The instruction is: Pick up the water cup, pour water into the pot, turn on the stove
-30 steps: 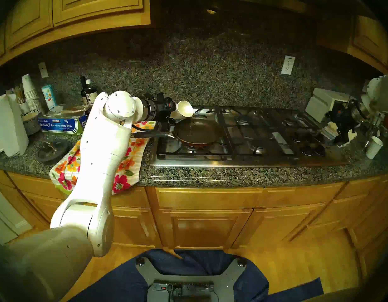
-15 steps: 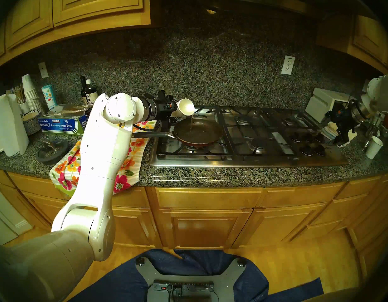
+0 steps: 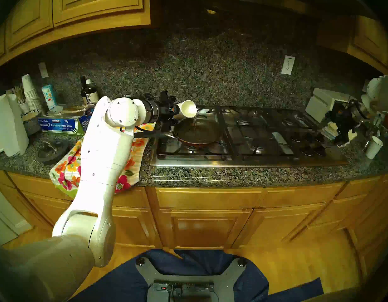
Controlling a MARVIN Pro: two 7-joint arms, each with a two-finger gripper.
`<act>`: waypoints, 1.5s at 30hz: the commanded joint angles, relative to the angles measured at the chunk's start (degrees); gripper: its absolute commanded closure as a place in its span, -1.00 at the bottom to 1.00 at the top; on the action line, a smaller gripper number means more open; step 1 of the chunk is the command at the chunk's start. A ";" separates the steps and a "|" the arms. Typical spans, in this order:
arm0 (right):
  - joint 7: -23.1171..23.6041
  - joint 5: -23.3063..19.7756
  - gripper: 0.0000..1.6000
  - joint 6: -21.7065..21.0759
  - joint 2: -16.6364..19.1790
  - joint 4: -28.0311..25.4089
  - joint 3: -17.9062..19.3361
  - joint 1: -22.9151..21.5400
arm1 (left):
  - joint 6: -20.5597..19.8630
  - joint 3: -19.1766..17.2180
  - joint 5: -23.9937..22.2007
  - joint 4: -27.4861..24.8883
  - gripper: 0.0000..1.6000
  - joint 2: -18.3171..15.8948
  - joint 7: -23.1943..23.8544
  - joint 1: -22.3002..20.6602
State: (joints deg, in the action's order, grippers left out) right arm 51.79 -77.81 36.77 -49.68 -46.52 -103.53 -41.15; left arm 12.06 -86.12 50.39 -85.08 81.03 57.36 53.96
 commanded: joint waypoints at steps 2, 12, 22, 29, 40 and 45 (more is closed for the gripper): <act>-0.08 0.04 -1.00 0.11 -0.31 1.18 -0.08 -1.60 | 1.85 -0.35 0.96 -2.20 -0.19 -0.52 -2.72 -1.70; -0.08 0.03 -1.00 0.11 -0.32 1.18 -0.08 -1.58 | 4.04 -0.08 2.81 -2.37 -0.18 -0.88 -4.27 -1.95; -0.08 0.02 -1.00 0.11 -0.32 1.18 -0.09 -1.58 | 6.01 0.14 5.36 -2.82 -0.19 -0.76 -7.28 -1.42; -0.08 0.02 -1.00 0.12 -0.32 1.19 -0.10 -1.59 | 6.97 -0.04 6.43 -2.69 -0.16 -0.64 -7.96 -1.28; -0.08 0.00 -1.00 0.12 -0.33 1.19 -0.11 -1.59 | 9.18 -0.09 8.58 -3.50 -0.21 -0.83 -10.12 -0.32; -0.08 0.00 -1.00 0.12 -0.33 1.18 -0.11 -1.58 | 10.40 -0.06 9.89 -4.22 -0.22 -0.83 -11.62 0.19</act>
State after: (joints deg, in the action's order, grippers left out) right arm 51.79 -77.86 36.78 -49.69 -46.52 -103.57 -41.15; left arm 21.20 -86.01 59.65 -86.57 80.21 48.90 55.85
